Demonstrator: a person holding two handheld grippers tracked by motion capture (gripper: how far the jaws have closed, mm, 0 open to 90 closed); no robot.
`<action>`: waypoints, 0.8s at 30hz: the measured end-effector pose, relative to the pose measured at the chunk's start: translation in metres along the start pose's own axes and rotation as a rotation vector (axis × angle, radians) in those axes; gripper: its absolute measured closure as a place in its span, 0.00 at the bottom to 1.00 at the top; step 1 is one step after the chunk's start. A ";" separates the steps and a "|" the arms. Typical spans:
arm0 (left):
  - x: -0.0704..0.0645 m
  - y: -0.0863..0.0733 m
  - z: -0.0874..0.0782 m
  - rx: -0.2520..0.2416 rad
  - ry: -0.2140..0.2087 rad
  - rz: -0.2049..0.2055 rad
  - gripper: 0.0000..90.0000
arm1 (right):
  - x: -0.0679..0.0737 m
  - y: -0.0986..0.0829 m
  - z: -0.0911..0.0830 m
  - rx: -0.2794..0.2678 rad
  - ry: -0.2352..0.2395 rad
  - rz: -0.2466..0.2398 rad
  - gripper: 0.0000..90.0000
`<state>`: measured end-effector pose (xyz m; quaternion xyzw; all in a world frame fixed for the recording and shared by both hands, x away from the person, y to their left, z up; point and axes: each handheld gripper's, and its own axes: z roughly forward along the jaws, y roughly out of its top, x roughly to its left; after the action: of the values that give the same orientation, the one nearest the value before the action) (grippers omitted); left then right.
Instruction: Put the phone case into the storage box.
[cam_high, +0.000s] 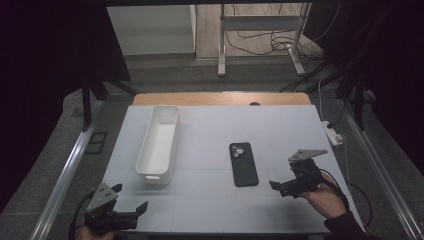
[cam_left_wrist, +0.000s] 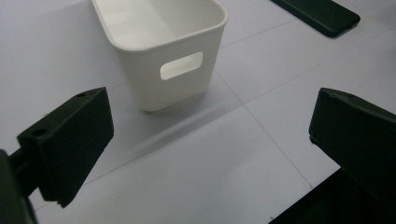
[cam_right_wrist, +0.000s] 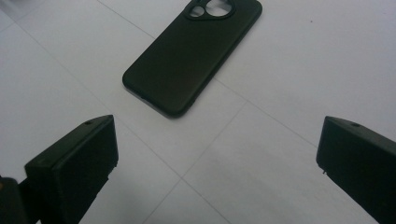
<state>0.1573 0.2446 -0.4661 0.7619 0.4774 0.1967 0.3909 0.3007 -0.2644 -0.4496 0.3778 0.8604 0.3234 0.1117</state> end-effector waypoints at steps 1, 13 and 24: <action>0.000 0.000 0.000 0.000 0.000 0.000 0.01 | 0.000 0.000 0.000 0.000 0.000 0.000 0.00; 0.000 0.000 0.000 0.002 -0.006 -0.005 0.01 | 0.002 0.017 0.020 0.023 0.014 -0.019 0.00; 0.001 0.000 0.000 0.002 -0.006 -0.006 0.01 | 0.004 0.030 0.039 0.062 0.020 -0.045 0.00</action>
<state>0.1577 0.2451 -0.4661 0.7614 0.4788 0.1926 0.3925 0.3329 -0.2280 -0.4602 0.3584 0.8793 0.2978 0.0985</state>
